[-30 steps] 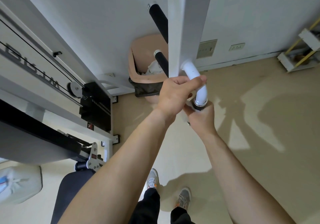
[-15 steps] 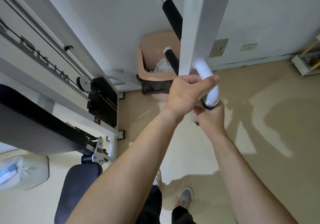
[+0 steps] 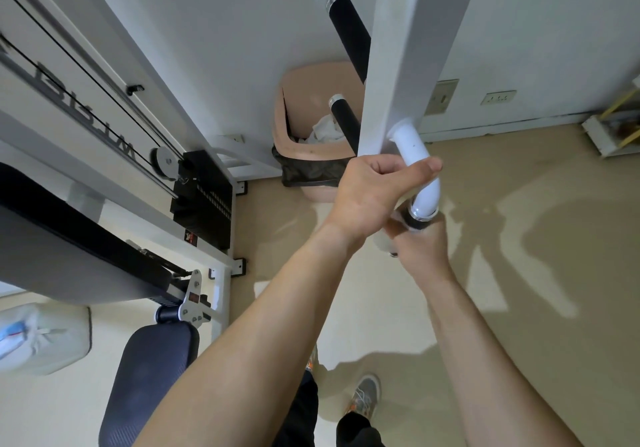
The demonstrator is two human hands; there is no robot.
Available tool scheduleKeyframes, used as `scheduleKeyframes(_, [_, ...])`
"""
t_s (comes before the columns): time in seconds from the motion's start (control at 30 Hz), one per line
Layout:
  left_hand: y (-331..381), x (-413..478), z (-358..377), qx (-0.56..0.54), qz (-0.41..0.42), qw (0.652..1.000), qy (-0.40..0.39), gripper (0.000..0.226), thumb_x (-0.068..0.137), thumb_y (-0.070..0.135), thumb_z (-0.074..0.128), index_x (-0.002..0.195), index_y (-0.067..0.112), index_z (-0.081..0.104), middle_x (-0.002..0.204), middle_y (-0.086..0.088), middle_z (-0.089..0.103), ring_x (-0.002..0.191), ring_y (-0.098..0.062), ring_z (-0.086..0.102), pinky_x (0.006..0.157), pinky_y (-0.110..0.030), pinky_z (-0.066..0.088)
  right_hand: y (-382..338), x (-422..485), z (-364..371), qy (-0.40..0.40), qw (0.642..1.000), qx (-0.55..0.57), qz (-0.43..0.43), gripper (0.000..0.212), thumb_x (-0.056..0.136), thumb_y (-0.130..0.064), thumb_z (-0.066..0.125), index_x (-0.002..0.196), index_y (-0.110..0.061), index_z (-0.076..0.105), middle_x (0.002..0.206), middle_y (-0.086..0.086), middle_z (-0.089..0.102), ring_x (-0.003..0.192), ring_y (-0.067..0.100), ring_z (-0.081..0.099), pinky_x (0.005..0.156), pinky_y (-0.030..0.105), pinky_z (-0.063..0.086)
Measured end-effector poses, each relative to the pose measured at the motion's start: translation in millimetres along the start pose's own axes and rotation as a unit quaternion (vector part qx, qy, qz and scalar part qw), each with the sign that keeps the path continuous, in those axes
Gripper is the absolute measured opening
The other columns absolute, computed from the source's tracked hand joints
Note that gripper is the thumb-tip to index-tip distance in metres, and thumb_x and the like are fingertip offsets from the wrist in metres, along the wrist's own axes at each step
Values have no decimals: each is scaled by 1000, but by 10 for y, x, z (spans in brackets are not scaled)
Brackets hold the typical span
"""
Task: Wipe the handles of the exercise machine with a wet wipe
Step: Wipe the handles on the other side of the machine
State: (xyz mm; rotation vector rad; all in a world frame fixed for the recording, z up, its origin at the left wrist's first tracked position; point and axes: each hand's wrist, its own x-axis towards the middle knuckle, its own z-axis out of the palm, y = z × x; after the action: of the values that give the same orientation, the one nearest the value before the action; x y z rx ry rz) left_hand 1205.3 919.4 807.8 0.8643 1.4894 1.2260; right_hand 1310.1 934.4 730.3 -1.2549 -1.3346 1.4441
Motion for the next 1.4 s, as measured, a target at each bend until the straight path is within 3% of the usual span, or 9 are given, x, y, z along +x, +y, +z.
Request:
scheduleKeyframes(0.13, [-20, -14, 32, -14, -10, 1000, 4, 62, 77, 44, 78, 97, -14, 70, 100, -35, 70, 80, -22, 62, 80, -33, 50, -124, 43, 9, 39, 997, 28, -58, 26, 76, -9, 73, 58, -14, 55, 50, -10, 52, 50, 17, 45, 45, 33, 42])
scheduleKeyframes(0.33, [5, 72, 39, -27, 4, 1000, -3, 78, 69, 56, 78, 96, -16, 66, 106, -39, 64, 86, -21, 55, 86, -37, 43, 359, 50, 22, -32, 995, -51, 77, 47, 83, 3, 64, 45, -19, 49, 41, -10, 52, 41, 4, 44, 60, 32, 38])
scheduleKeyframes(0.57, [-50, 87, 48, -33, 1, 999, -11, 69, 72, 50, 79, 96, -15, 69, 105, -36, 69, 81, -24, 61, 81, -35, 47, -119, 147, -23, 27, 998, 9, -59, 34, 81, -7, 73, 57, -14, 50, 49, -13, 47, 49, 18, 42, 43, 30, 39])
scheduleKeyframes(0.67, [-58, 87, 76, -33, 11, 999, -6, 75, 71, 55, 78, 97, -14, 68, 98, -38, 65, 80, -20, 52, 82, -36, 41, 330, 106, -20, 6, 999, -30, 32, 42, 82, -1, 68, 48, -15, 47, 44, -11, 50, 48, 12, 42, 53, 27, 37])
scheduleKeyframes(0.77, [-36, 47, 75, -18, 13, 1000, -11, 59, 80, 52, 76, 94, -5, 73, 78, -15, 59, 75, -17, 49, 81, -34, 42, 686, 137, -30, -7, 990, -76, 120, 39, 84, -11, 64, 47, -21, 57, 48, -10, 61, 53, 15, 51, 60, 29, 41])
scheduleKeyframes(0.93, [-297, -172, -159, -28, -25, 999, 32, 28, 100, 34, 62, 107, 9, 73, 97, -2, 80, 85, -10, 68, 83, -29, 51, 1010, -1, -57, -20, 948, -151, 279, 21, 80, -30, 70, 81, -11, 62, 75, 7, 70, 79, 32, 69, 65, 33, 53])
scheduleKeyframes(1.07, [-775, -429, -656, 53, -68, 993, 85, 7, 95, 15, 68, 93, 12, 74, 90, -5, 75, 70, 3, 62, 69, -14, 46, 721, -296, 280, -111, 944, -32, 309, 25, 86, -35, 71, 83, -12, 62, 75, 9, 67, 70, 26, 66, 66, 32, 50])
scheduleKeyframes(1.2, [-950, -610, -1104, 25, -100, 993, 59, 17, 84, 31, 82, 97, 23, 77, 89, 2, 70, 80, -13, 68, 77, -30, 55, 269, -379, 687, -167, 937, 144, 271, 34, 96, -38, 62, 99, -6, 75, 108, 11, 76, 104, 27, 71, 94, 43, 52])
scheduleKeyframes(1.4, [-659, -238, -1653, 37, 20, 993, 110, 15, 89, 7, 76, 79, 18, 77, 73, 3, 72, 70, -15, 65, 65, -31, 54, -59, -87, 1258, -125, 951, 161, 233, 55, 82, -50, 73, 116, -7, 69, 117, 16, 72, 112, 33, 68, 102, 57, 48])
